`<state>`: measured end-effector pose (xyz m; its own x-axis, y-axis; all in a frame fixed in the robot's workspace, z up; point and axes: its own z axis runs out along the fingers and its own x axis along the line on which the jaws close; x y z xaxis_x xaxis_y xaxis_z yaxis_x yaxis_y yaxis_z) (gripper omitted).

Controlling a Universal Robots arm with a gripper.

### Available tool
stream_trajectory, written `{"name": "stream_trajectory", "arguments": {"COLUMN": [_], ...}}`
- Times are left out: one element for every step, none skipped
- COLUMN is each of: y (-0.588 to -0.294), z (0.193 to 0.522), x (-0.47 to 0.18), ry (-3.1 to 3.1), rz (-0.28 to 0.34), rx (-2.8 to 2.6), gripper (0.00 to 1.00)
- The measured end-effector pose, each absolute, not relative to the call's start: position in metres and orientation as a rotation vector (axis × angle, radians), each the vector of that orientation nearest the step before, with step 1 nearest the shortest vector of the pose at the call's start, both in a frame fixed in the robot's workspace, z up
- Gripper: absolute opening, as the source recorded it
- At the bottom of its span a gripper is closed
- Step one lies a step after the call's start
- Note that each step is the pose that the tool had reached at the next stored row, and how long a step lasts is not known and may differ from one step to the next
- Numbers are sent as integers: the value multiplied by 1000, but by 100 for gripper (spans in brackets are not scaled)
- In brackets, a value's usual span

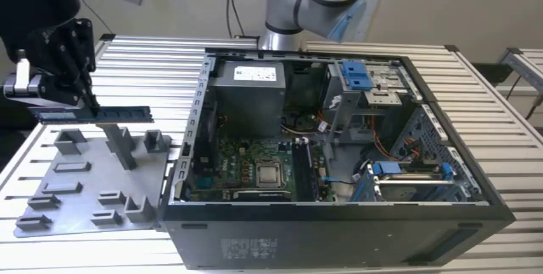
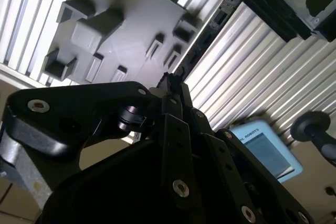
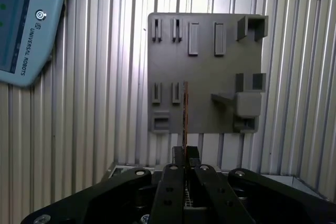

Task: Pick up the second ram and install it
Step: 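Pick up the second ram and move it above second insertion slot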

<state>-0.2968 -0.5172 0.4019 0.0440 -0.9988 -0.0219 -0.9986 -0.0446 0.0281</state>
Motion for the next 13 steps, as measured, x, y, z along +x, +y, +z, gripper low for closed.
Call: {"name": "stream_trajectory", "arguments": {"y": [-517, -517, -517, -517, -517, -517, -517, -517, -517, -517, -517, -517, -517], "z": [402, 402, 402, 402, 402, 402, 402, 402, 402, 402, 402, 402, 402], "x": [-293, -290, -286, -283, -279, -275, -271, -267, -264, -260, -256, -253, -249], "ry": [-2168, -2167, -2167, -2167, -2167, -2166, -2166, -2166, -2166, -2166, -2165, -2165, -2165], "rz": [-56, -56, -57, -57, -58, -58, -59, -59, -60, -60, -61, -62, -62], "rx": [2266, 2265, 2265, 2265, 2265, 2265, 2264, 2264, 2264, 2263, 2263, 2263, 2263], "gripper": [14, 14, 14, 14, 14, 14, 14, 14, 14, 14, 14, 14, 14]}}
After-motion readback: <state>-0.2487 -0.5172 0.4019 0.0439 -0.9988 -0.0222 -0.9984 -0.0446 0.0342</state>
